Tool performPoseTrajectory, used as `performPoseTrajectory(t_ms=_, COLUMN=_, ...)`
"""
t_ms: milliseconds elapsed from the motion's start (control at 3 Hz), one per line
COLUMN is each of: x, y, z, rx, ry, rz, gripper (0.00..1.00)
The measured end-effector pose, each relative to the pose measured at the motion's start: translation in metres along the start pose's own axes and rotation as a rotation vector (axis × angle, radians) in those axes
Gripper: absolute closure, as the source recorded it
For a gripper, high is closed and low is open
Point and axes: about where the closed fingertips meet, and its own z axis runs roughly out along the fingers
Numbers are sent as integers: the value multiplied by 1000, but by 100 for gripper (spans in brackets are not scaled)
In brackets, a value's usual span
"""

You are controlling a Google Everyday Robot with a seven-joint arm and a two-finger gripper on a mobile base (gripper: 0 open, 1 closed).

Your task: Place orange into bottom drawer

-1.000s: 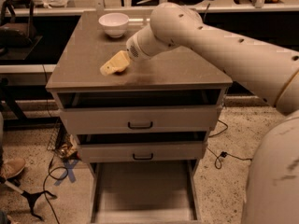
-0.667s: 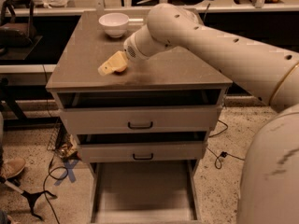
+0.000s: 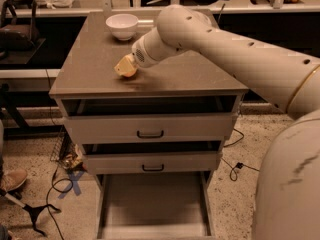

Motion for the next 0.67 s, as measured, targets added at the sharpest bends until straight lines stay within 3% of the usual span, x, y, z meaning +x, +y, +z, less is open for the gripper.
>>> performPoseTrajectory(t_ms=333, x=0, y=0, z=-5, rx=-8, ry=-11, rz=6, gripper=72)
performPoseTrajectory(t_ms=667, x=5, y=9, z=-38, rx=-24, ry=-54, rz=-4, gripper=95)
